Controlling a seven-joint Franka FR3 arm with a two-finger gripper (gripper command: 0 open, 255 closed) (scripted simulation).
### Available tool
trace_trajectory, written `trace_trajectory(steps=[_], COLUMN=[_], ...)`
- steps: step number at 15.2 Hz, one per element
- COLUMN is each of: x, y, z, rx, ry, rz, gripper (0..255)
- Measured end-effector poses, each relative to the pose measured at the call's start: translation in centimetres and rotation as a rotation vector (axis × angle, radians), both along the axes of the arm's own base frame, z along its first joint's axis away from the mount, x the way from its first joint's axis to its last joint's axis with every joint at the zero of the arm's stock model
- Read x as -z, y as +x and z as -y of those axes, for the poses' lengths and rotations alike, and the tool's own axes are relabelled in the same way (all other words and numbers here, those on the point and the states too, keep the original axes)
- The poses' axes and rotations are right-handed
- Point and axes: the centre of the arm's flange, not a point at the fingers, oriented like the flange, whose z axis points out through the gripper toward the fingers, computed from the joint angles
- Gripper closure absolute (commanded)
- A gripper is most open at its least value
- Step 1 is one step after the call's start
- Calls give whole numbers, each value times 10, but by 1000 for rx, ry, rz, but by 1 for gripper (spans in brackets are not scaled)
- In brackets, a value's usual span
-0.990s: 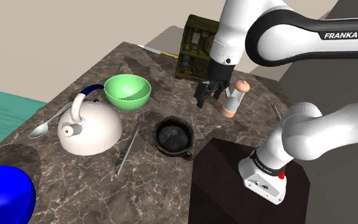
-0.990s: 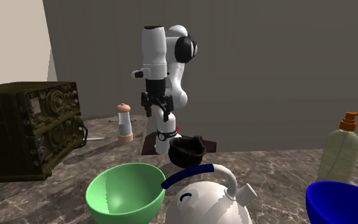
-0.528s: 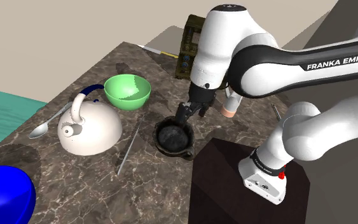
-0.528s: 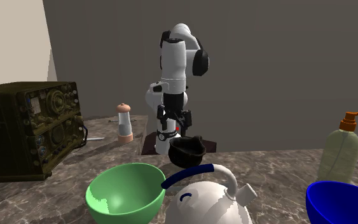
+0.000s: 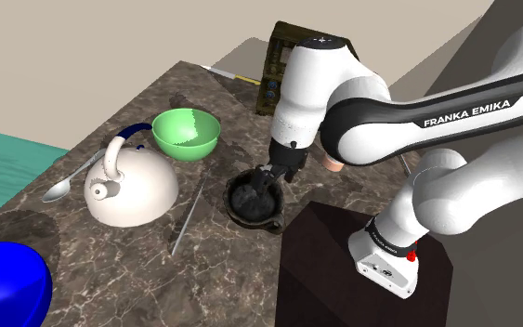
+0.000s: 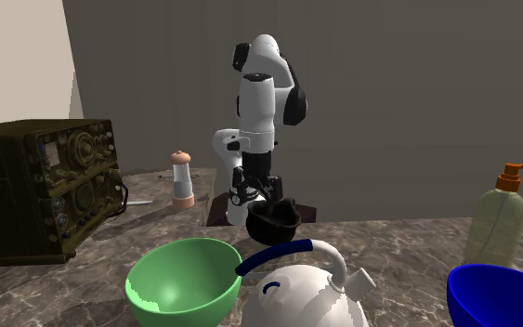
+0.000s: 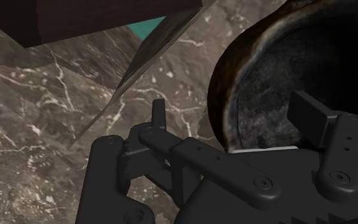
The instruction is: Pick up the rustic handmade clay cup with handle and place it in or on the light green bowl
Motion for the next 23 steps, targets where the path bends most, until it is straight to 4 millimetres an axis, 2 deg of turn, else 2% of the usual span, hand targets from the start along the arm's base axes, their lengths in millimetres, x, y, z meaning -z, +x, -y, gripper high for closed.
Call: trace_trajectory(steps=[6, 7, 17, 23], x=[4, 4, 5, -23], y=[0, 0, 0, 0], z=[0, 0, 0, 1], rx=[0, 0, 0, 0], ry=[0, 0, 0, 0], rz=[0, 0, 0, 0], gripper=[0, 255, 255, 255])
